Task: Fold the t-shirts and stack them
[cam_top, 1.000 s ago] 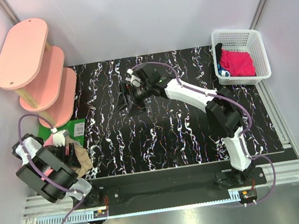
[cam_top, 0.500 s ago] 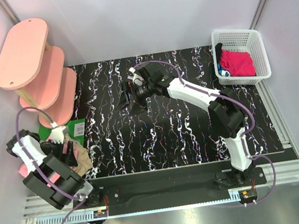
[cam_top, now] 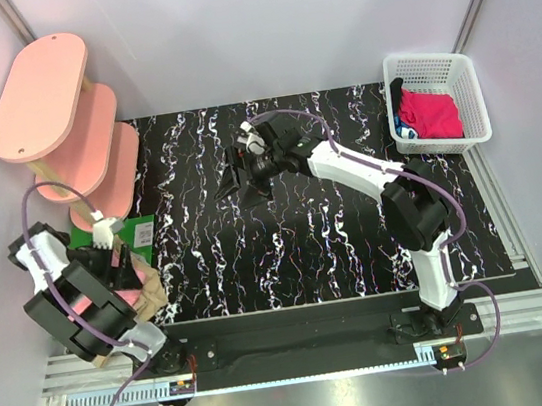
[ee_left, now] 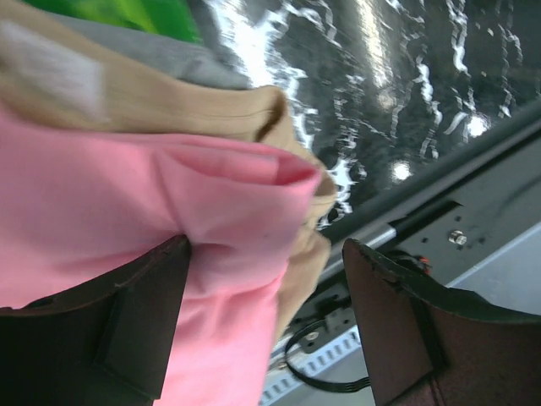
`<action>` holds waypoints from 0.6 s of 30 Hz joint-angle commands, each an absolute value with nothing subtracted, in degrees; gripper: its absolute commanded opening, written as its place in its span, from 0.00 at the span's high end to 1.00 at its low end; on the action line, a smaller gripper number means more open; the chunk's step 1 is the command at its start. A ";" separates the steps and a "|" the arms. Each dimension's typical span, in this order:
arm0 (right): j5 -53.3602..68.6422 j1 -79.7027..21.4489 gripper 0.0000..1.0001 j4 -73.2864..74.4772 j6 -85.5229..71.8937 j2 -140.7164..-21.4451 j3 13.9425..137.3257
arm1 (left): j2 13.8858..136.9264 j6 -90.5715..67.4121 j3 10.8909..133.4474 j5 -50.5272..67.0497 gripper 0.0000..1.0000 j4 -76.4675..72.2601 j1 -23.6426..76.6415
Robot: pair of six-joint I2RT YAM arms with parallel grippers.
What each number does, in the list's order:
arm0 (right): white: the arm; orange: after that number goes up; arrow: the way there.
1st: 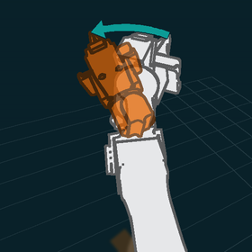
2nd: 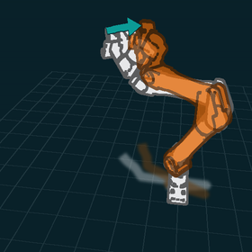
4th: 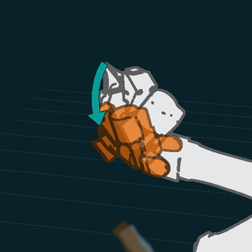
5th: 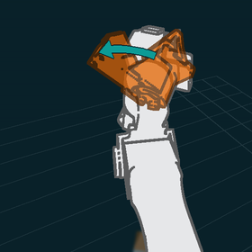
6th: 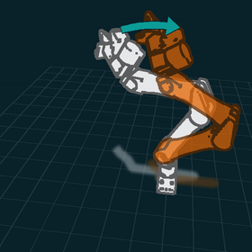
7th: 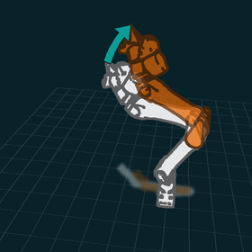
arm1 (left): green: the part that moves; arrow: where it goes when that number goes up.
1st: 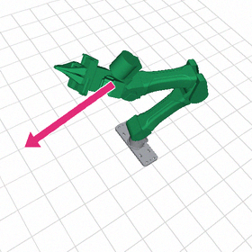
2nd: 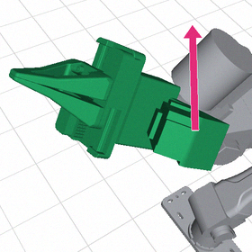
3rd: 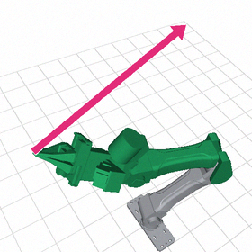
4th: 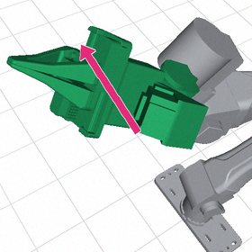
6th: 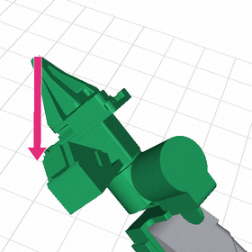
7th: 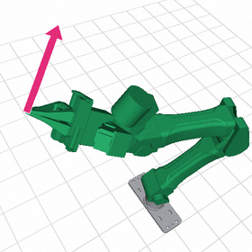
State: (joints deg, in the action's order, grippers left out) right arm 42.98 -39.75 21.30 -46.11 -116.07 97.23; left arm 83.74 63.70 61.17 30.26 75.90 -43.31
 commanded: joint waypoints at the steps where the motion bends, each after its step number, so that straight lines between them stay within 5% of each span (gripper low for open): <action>1: 41.40 -37.71 0.01 20.83 -45.09 -110.40 95.63 | 83.32 59.09 56.08 28.40 0.23 74.73 -37.99; 10: 29.19 -34.90 0.01 31.37 -36.40 -103.64 95.71 | 78.93 44.32 60.01 25.22 0.22 70.30 -25.95; 18: 17.14 -34.54 0.00 37.88 -28.92 -96.16 98.35 | 80.40 32.70 100.59 30.75 0.09 88.46 -18.81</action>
State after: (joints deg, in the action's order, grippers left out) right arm 23.73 -34.70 34.94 -34.13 -102.04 95.42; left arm 79.75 40.25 81.36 25.56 75.53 -19.64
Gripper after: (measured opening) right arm 0.994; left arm 0.901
